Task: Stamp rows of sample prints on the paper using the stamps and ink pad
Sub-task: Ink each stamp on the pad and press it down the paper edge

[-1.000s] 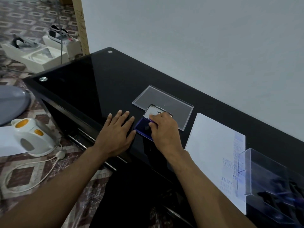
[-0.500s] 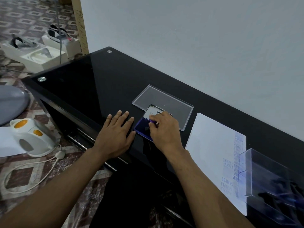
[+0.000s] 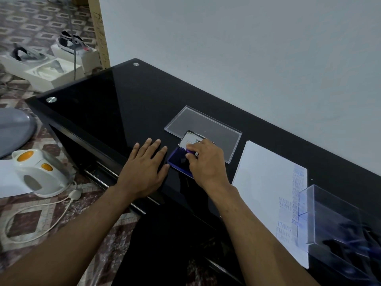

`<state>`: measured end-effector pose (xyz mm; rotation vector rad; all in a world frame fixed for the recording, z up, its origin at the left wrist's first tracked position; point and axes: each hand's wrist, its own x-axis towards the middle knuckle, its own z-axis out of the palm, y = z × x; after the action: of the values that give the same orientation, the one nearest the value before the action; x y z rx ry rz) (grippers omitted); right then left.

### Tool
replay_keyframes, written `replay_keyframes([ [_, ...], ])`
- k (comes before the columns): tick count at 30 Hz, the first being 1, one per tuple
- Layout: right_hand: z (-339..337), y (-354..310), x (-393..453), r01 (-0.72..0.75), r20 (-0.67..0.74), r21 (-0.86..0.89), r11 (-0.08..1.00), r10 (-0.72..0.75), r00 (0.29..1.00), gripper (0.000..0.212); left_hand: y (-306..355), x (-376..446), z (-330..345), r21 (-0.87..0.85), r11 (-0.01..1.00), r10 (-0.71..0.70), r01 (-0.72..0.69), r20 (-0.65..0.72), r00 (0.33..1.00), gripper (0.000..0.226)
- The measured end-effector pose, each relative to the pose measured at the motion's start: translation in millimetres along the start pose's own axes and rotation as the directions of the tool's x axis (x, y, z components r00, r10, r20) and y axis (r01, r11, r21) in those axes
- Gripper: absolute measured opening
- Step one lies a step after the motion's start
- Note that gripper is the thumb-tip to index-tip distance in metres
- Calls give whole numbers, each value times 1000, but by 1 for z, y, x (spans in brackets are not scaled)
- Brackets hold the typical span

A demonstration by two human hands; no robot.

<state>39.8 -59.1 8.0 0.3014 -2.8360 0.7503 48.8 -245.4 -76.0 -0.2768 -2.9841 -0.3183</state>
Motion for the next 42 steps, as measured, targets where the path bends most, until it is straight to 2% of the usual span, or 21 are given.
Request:
replay_keyframes([
  [19,-2,-1,-2,-35,27,7,999,35,999,27,1,0,1,8,1000,-10,10,0,1000,72],
  [27,-4,-1,-2,-3,-6,17,1000,3,1000,22,1,0,-2,-5,1000,-10,10,20,1000,76],
  [32,-10,1,-4,-29,14,52,998,29,999,28,1,3,-6,-46,999,-12,15,51,999,81],
  [37,-27,16,-23,-91,-102,131,987,105,989,30,24,10,-15,-78,997,30,-29,15,999,77],
  [42,-63,49,-43,-120,-183,127,985,142,973,29,75,21,-17,-101,987,123,-122,0,992,75],
])
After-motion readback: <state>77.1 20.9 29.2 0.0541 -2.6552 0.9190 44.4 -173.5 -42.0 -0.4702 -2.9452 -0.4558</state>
